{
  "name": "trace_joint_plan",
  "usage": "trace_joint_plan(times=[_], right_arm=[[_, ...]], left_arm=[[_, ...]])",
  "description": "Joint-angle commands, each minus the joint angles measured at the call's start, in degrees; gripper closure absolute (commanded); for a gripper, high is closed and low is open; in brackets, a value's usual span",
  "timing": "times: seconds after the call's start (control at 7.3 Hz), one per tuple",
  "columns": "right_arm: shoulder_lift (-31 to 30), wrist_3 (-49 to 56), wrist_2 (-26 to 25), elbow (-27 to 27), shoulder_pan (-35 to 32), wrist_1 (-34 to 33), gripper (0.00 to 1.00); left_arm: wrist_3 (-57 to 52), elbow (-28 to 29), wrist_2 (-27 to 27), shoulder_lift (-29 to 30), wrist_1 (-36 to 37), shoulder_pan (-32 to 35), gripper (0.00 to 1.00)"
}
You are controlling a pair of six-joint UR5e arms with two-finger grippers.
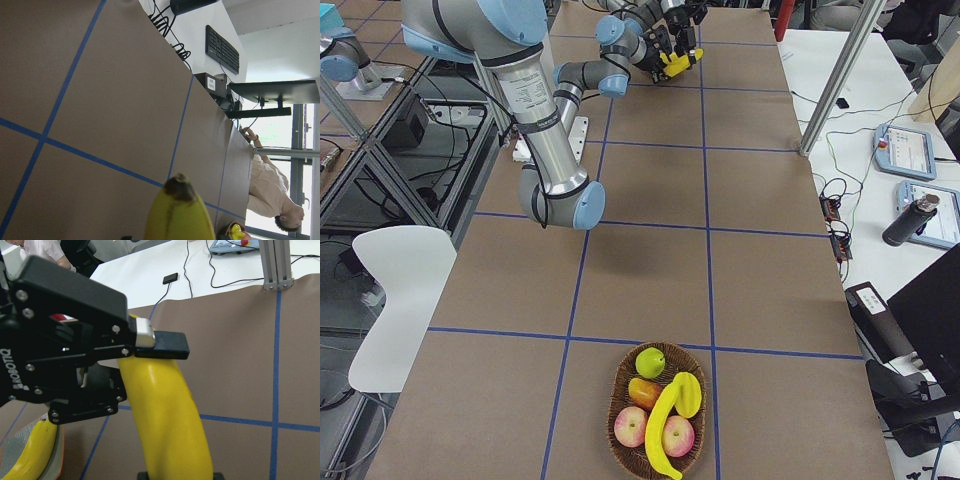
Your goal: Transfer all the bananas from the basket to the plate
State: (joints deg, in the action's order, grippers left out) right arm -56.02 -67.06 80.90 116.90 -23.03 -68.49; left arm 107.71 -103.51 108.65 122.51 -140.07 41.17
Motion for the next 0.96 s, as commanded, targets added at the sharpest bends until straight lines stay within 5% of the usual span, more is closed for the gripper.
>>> trace_joint_plan(times=[0.0,0.55,0.82], right_arm=[[0.0,-0.1,0.1,0.8,0.0,0.1,0.01],[-0.5,0.4,3.4,1.9,-1.3,-0.1,0.00],[-2.8,0.9,14.0,1.7,-9.4,-0.5,0.00]], left_arm=[[-0.1,0.0,0.0,0.0,0.0,0.0,1.00],[-0.4,-0.2,0.0,-0.4,0.0,0.0,1.00],[-0.6,-0.5,0.0,-0.9,0.1,0.2,1.00]])
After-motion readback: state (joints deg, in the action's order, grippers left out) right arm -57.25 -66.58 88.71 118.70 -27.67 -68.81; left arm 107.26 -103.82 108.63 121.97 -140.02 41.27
